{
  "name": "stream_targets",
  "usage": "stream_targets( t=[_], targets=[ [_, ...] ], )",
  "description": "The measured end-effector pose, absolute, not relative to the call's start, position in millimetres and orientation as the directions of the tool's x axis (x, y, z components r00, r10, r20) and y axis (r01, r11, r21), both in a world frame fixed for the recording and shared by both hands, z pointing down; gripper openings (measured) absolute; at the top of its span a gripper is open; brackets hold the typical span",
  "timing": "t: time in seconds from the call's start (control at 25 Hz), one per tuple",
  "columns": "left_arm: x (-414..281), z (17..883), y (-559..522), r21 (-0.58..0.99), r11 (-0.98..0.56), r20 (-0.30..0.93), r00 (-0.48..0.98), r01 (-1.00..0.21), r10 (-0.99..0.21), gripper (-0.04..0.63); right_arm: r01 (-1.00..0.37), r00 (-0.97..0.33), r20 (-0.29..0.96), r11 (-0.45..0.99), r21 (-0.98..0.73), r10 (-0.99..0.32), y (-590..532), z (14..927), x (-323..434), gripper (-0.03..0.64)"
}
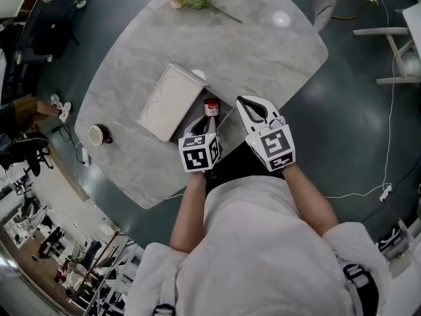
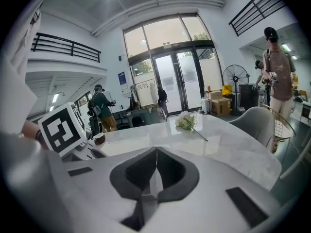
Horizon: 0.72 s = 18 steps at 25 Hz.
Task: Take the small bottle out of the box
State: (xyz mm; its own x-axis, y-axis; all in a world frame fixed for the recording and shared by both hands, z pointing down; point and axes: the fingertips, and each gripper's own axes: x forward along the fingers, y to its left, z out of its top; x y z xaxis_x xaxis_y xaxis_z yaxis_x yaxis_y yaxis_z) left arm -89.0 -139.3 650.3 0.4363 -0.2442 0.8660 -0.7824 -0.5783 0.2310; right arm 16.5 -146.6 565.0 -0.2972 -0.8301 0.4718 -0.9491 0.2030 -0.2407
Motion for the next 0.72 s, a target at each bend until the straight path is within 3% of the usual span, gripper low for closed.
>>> stream_targets(
  t=[0.12, 0.28, 0.72],
  targets=[
    [-88.8, 659.3, -142.9, 0.246, -0.576, 0.875, 0.434, -0.779, -0.213, 0.030, -0.954, -0.275, 0.480, 0.176, -0.241, -0.833, -151.1, 570.0, 19.7, 0.025],
    [-86.8, 669.2, -144.8, 0.295, -0.565, 0.876, 0.455, -0.770, -0.162, 0.148, -0.960, -0.248, 0.489, 0.145, -0.239, -0.836, -153.8, 575.0, 20.9, 0.025],
    [-87.6, 698.3, -148.5, 0.336, -0.534, 0.892, 0.443, -0.776, -0.083, 0.242, -0.964, -0.205, 0.511, 0.081, -0.254, -0.835, -153.3, 588.1, 22.9, 0.025]
  ],
)
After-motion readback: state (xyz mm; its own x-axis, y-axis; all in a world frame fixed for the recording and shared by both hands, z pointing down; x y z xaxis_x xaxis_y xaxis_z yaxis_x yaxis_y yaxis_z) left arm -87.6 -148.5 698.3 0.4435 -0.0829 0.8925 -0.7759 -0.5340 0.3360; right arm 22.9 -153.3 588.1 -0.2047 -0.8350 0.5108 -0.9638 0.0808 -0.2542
